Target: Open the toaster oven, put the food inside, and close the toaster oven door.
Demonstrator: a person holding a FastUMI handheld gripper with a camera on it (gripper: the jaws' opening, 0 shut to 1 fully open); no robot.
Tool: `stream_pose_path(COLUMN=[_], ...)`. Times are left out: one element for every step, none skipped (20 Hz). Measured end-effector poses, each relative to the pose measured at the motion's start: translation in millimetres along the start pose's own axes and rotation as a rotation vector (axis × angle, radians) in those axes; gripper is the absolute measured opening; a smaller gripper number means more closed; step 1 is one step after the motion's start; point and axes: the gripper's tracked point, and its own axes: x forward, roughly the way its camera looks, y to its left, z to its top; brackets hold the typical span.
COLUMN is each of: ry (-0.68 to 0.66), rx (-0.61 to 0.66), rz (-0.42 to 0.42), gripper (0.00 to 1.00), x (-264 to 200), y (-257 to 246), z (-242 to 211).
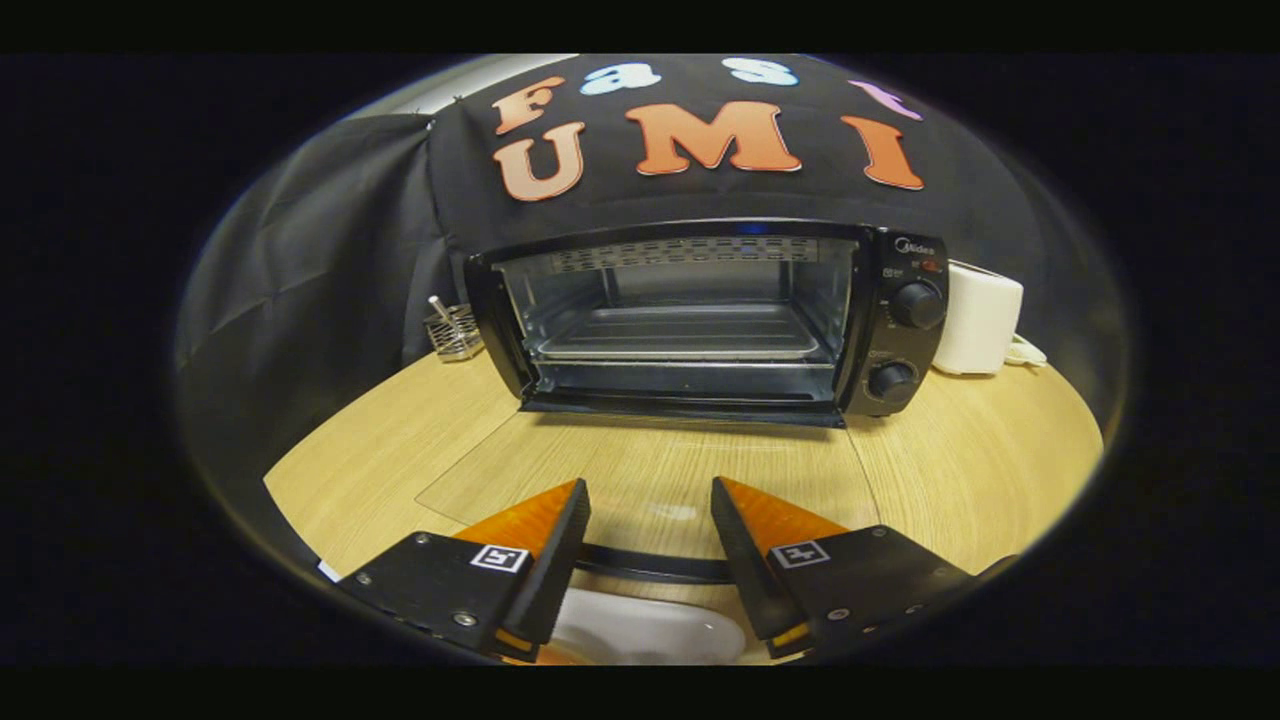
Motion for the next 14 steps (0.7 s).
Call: stream_pose_path(ry=[-0.014,-0.033,-0.05,-0.074,-0.09,-0.101,-0.111,-0.119,-0.119,-0.115,-0.11,-0.092,-0.073,-0.053], rx=[-0.002,-0.012,-0.025,-0.039,-0.053,-0.06,-0.062,-0.063,-0.063,-0.062,-0.061,-0.063,-0.063,-0.067], rz=[0.014,0.029,0.036,0.043,0.05,0.062,0.074,0.094,0.11,0.125,0.139,0.158,0.18,0.196], gripper=[0.74,0.74,0.75,0.76,0.79,0.83,0.87,0.9,0.92,0.94,0.96,0.97,0.98,0.97], x=[-5.5,-10.4,-15.0,-21.7,-28.1,-34.6,-42.4,-50.6,-58.3,-66.2,-73.4,-79.5,-86.1,-90.5], y=[3.5,6.8,8.5,9.6,10.7,12.7,15.5,18.4,21.1,22.7,25.1,28.4,32.8,35.5], z=[1.3,4.3,7.0,10.8,12.7,12.6,12.5,11.8,9.7,5.8,1.5,-5.5,-14.4,-21.5])
